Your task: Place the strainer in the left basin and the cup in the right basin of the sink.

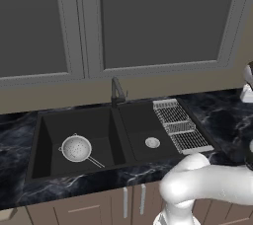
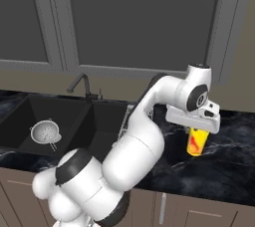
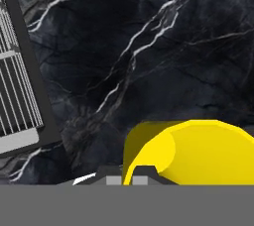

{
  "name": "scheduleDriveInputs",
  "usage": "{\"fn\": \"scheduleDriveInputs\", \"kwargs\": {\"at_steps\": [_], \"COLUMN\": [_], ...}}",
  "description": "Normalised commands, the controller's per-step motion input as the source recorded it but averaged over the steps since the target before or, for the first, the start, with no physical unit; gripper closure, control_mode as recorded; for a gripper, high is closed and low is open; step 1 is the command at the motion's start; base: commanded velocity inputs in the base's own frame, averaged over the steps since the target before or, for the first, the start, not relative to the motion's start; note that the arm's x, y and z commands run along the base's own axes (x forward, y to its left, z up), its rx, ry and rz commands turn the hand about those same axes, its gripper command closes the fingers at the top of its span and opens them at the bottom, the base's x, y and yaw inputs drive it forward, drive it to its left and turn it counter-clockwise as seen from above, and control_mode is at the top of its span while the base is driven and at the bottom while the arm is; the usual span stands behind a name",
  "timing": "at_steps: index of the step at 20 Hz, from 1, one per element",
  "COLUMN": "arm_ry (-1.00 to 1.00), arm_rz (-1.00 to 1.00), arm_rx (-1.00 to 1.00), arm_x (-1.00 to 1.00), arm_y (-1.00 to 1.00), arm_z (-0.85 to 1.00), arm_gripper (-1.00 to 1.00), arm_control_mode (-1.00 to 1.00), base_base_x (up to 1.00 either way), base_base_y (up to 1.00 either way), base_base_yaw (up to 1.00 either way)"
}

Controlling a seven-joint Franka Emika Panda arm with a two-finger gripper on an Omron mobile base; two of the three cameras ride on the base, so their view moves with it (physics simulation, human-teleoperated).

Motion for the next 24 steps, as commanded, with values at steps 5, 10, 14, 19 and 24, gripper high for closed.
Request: {"fn": "scheduleDriveInputs", "kwargs": {"at_steps": [5, 10, 14, 19, 24], "arm_ry": [-0.08, -0.09, -0.1, -0.05, -0.03], "arm_rz": [0.0, 0.0, 0.0, 0.01, 0.03], "arm_rx": [0.0, 0.0, 0.0, 0.0, 0.0], "arm_x": [-0.61, -0.4, -0.1, 0.0, 0.01], "arm_y": [1.0, 1.0, 1.0, 0.99, 0.8], "arm_z": [0.01, 0.03, 0.11, 0.09, 0.02], "arm_gripper": [1.0, 1.0, 1.0, 1.0, 1.0], "arm_control_mode": [-1.0, -1.0, -1.0, -1.0, -1.0], "base_base_x": [0.0, 0.0, 0.0, 0.0, 0.0], "base_base_y": [0.0, 0.0, 0.0, 0.0, 0.0], "base_base_yaw": [0.0, 0.0, 0.0, 0.0, 0.0]}}
